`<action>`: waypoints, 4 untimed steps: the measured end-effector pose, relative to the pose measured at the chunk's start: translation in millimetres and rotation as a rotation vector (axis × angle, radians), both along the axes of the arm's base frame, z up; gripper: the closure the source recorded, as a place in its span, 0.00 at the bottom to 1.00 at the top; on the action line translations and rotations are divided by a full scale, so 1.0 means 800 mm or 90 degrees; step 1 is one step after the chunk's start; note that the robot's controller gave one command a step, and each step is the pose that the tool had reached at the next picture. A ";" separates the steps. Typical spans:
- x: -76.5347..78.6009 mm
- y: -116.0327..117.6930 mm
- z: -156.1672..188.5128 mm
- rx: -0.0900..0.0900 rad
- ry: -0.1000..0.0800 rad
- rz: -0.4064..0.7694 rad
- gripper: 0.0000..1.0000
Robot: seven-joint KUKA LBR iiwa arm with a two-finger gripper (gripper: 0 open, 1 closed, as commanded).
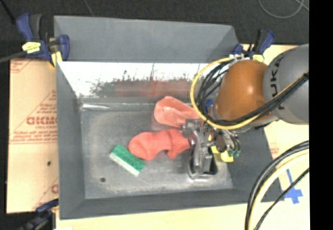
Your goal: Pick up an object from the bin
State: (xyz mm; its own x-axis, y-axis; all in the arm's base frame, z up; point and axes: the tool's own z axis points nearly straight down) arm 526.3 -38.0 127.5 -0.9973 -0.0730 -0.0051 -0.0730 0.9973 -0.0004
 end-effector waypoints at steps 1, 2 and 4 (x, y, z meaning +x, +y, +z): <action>0.008 0.028 -0.023 -0.001 0.001 -0.152 0.00; 0.034 0.074 -0.054 0.000 -0.003 -0.129 0.00; 0.034 0.087 -0.034 -0.001 -0.006 -0.094 1.00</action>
Offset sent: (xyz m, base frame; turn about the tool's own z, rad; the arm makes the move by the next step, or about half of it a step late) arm 0.0299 0.0661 -0.0489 0.1976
